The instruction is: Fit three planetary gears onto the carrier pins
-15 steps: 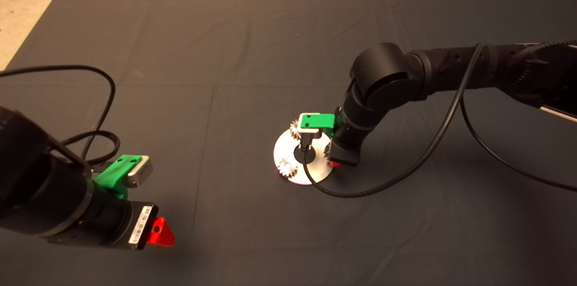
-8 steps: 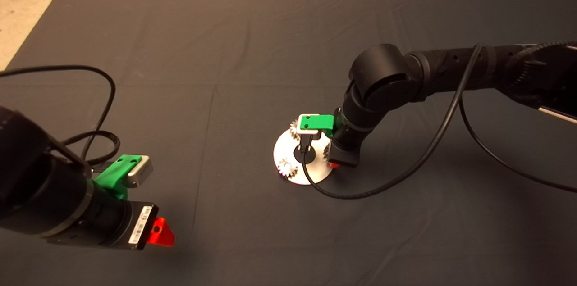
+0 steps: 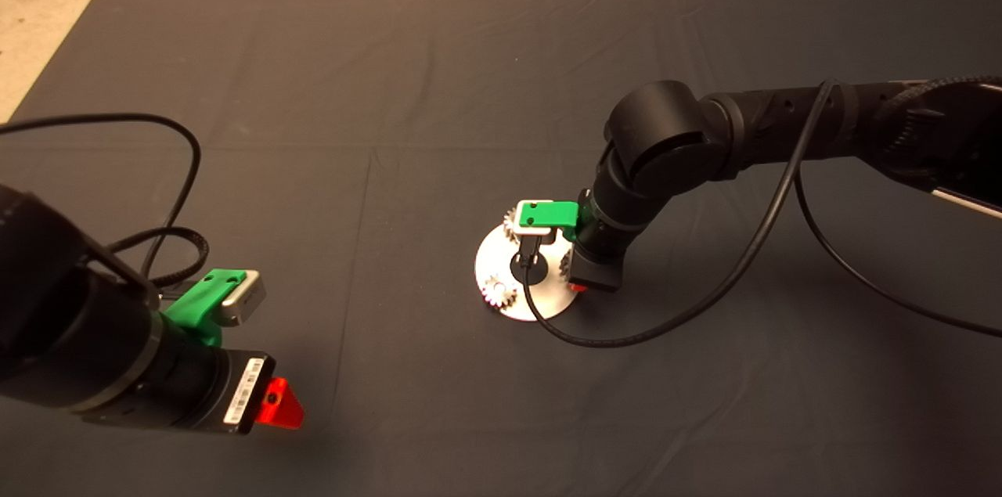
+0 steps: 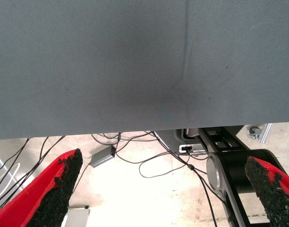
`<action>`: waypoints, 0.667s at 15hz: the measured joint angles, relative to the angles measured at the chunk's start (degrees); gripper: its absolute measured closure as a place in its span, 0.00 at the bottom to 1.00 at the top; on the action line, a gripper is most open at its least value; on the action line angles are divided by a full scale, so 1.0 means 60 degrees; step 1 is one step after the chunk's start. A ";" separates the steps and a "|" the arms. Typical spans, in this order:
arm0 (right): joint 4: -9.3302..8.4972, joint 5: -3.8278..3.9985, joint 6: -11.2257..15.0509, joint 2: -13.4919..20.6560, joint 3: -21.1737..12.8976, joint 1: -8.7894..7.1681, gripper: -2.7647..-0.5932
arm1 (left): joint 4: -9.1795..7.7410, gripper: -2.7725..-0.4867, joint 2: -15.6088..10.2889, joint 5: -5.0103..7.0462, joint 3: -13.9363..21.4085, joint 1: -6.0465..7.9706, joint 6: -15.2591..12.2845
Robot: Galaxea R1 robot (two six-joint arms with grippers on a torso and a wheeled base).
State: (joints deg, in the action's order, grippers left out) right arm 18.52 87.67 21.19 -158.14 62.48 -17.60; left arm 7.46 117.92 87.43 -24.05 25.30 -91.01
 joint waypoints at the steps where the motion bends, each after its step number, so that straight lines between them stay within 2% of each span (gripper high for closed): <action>1: 0.0026 0.0004 0.0000 -0.0004 0.0000 0.0004 0.76 | -0.0004 0.13 0.0000 -0.0004 0.0018 0.0000 0.0000; 10: 0.0120 0.0004 -0.0061 -0.0106 0.0000 0.0077 0.76 | -0.0004 0.13 0.0000 0.0000 0.0037 0.0000 -0.0004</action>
State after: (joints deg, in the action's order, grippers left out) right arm 19.24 87.70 20.82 -158.77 62.48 -17.14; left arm 7.44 117.92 87.43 -23.83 25.30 -91.04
